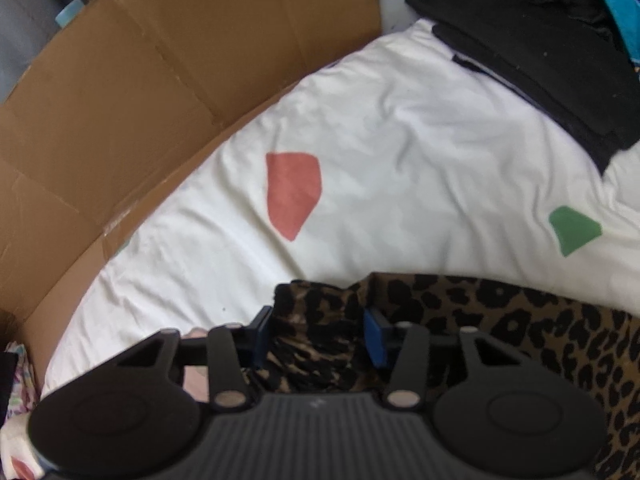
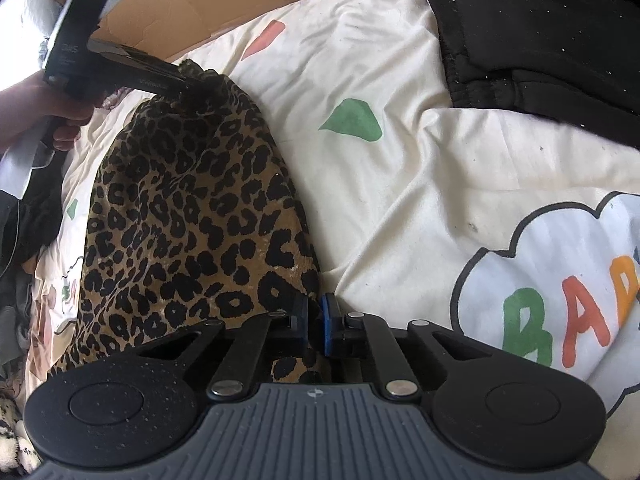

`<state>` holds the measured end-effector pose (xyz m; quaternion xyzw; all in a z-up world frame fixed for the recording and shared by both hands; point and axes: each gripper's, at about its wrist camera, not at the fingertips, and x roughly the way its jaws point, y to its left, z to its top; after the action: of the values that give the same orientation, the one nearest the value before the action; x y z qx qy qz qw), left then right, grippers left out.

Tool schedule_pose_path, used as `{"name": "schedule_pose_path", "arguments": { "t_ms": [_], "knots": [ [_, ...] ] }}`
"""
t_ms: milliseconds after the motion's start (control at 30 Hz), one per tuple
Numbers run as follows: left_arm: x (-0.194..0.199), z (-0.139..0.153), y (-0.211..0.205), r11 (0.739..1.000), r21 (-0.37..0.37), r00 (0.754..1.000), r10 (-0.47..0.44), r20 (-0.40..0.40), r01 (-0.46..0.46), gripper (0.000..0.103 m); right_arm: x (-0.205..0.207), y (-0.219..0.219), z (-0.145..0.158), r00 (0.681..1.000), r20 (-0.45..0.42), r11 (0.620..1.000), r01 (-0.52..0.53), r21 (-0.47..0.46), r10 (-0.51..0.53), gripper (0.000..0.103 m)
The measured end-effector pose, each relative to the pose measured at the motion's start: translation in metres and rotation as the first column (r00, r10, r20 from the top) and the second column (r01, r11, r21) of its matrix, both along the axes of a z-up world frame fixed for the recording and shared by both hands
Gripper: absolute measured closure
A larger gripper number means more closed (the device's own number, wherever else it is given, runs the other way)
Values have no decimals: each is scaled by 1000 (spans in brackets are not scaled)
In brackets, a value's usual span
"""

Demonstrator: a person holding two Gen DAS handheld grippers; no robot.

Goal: Fold clothes

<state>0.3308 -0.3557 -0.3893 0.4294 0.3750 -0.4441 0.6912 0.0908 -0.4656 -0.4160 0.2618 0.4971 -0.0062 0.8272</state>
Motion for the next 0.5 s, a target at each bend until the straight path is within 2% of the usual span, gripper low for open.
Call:
{"name": "schedule_pose_path", "arguments": {
  "t_ms": [167, 367, 500],
  "knots": [
    [3, -2, -3, 1000, 9, 1000, -20, -3, 20, 54, -1, 0, 1, 1000, -5, 1000, 0, 0, 0, 98],
    [9, -19, -6, 1000, -10, 1000, 10, -26, -11, 53, -3, 0, 1, 1000, -11, 1000, -7, -5, 7, 97],
    [12, -20, -5, 999, -31, 999, 23, -36, -24, 48, -5, 0, 0, 1000, -14, 1000, -5, -3, 5, 96]
  ]
}}
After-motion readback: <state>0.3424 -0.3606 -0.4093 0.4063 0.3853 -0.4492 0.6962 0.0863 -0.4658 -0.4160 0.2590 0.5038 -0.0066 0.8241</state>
